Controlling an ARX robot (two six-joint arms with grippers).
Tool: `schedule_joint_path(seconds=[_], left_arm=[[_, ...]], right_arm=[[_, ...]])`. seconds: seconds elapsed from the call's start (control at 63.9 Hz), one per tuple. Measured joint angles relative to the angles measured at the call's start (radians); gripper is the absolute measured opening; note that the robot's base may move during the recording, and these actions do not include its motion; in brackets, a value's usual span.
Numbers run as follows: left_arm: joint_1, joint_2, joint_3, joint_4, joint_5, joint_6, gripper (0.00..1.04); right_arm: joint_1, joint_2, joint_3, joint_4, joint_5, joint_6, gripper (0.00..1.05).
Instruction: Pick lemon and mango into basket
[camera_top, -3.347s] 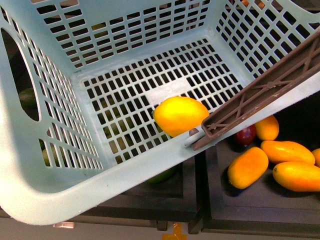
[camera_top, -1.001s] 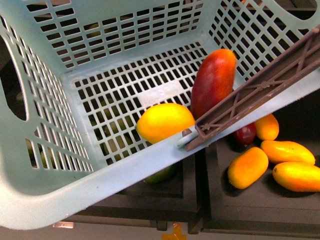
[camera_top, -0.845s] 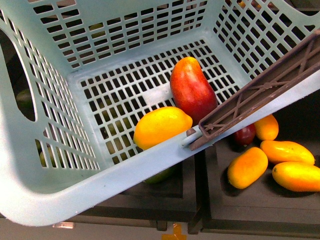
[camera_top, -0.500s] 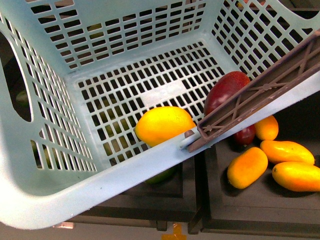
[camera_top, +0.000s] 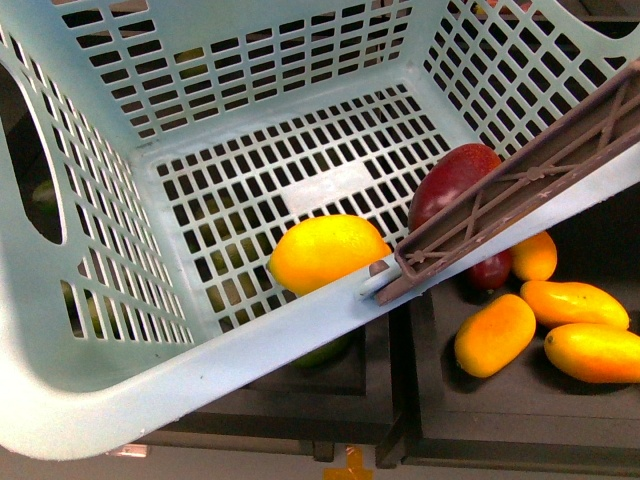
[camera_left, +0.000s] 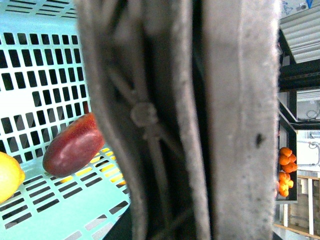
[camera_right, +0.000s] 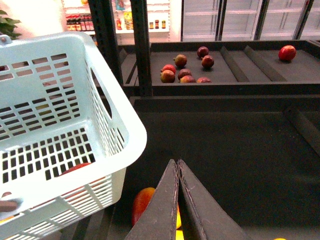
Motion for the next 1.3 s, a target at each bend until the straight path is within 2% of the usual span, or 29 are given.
schedule_joint_path(seconds=[0.782, 0.907, 1.251, 1.298], left_arm=[[0.000, 0.000, 0.000, 0.000, 0.000, 0.000, 0.15], [0.000, 0.000, 0.000, 0.000, 0.000, 0.000, 0.15], [0.000, 0.000, 0.000, 0.000, 0.000, 0.000, 0.15], [0.000, 0.000, 0.000, 0.000, -0.001, 0.002, 0.15]], right_arm=[[0.000, -0.228, -0.049, -0.149, 0.000, 0.000, 0.02], [0.000, -0.372, -0.049, -0.315, 0.000, 0.000, 0.02], [0.000, -0.399, -0.049, -0.326, 0.000, 0.000, 0.02], [0.000, -0.399, -0.049, -0.326, 0.000, -0.002, 0.07]])
